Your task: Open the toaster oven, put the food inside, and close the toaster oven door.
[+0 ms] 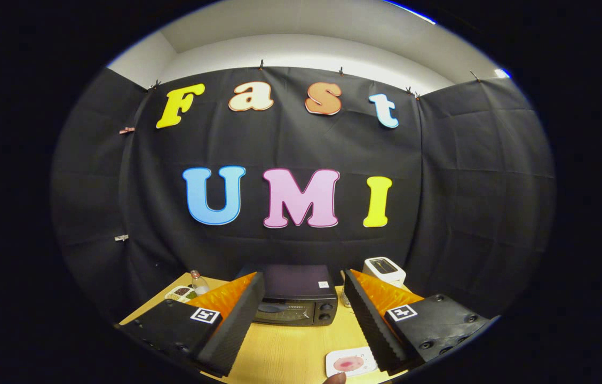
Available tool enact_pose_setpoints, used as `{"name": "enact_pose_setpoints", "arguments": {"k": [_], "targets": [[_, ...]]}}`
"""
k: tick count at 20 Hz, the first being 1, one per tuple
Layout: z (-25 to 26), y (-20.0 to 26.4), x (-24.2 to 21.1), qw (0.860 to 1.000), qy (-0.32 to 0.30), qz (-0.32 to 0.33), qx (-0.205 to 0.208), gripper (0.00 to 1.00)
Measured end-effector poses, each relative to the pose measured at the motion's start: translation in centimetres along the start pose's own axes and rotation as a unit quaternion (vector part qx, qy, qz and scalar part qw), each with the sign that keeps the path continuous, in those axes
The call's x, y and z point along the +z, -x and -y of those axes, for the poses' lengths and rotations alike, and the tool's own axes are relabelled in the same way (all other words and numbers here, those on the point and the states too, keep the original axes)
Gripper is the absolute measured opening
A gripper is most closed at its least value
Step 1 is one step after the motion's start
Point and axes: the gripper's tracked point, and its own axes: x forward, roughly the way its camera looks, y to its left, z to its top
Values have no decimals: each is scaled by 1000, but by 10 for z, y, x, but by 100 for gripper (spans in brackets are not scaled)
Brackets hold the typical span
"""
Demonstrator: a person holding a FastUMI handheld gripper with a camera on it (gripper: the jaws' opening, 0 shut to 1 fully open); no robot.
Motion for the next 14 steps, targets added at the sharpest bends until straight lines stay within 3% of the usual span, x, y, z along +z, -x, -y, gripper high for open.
{"name": "enact_pose_setpoints", "arguments": {"k": [14], "targets": [[-74, -160, -156, 991, -18, -129, 22, 98]]}}
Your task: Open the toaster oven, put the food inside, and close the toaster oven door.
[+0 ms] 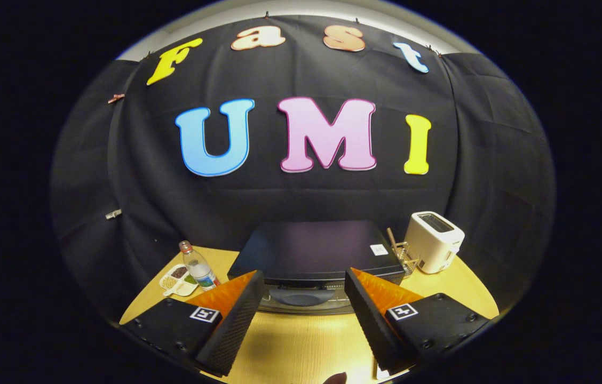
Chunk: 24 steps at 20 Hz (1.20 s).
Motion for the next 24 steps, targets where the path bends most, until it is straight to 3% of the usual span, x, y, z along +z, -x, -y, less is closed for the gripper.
{"name": "enact_pose_setpoints", "arguments": {"k": [6, 11, 17, 24], "targets": [[-1, -70, -46, 999, -15, -46, -16, 98], [1, -95, -68, 997, -3, -70, -32, 98], [1, -92, -72, 997, 1, -73, -39, 99], [-2, -44, -112, 996, 1, -85, -38, 100]]}}
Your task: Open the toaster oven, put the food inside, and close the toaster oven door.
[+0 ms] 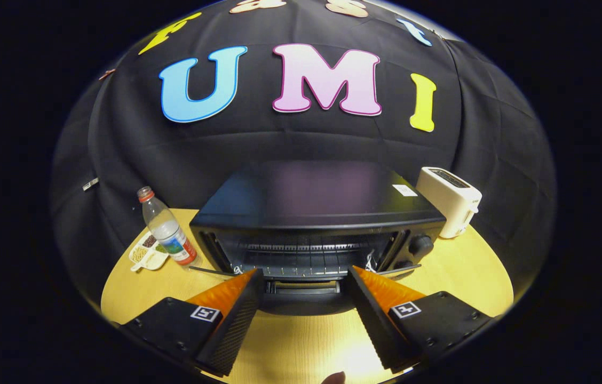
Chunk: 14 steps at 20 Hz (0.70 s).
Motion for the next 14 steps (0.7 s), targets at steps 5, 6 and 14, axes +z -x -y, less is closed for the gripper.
{"name": "enact_pose_setpoints", "arguments": {"k": [5, 6, 14], "targets": [[1, 20, -43, 999, -2, -35, 1, 100], [2, 23, -54, 999, 3, -45, 2, 100], [18, 33, -121, 992, -8, -123, -5, 100]]}}
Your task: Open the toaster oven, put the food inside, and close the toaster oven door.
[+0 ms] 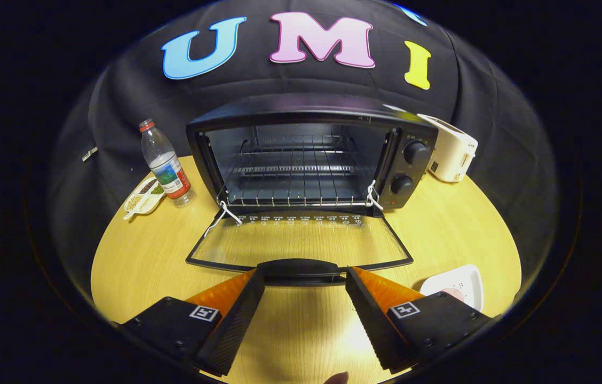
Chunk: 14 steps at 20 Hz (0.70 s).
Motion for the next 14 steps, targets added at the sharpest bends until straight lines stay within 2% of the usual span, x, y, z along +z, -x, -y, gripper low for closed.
{"name": "enact_pose_setpoints", "arguments": {"k": [4, 9, 11, 14], "targets": [[7, 20, 14, 1000, -21, -1, 7, 100], [28, 74, 33, 998, -30, -27, 58, 100], [51, 87, 31, 996, -14, -51, 71, 100], [105, 101, 19, 992, -5, -108, 66, 100]]}}
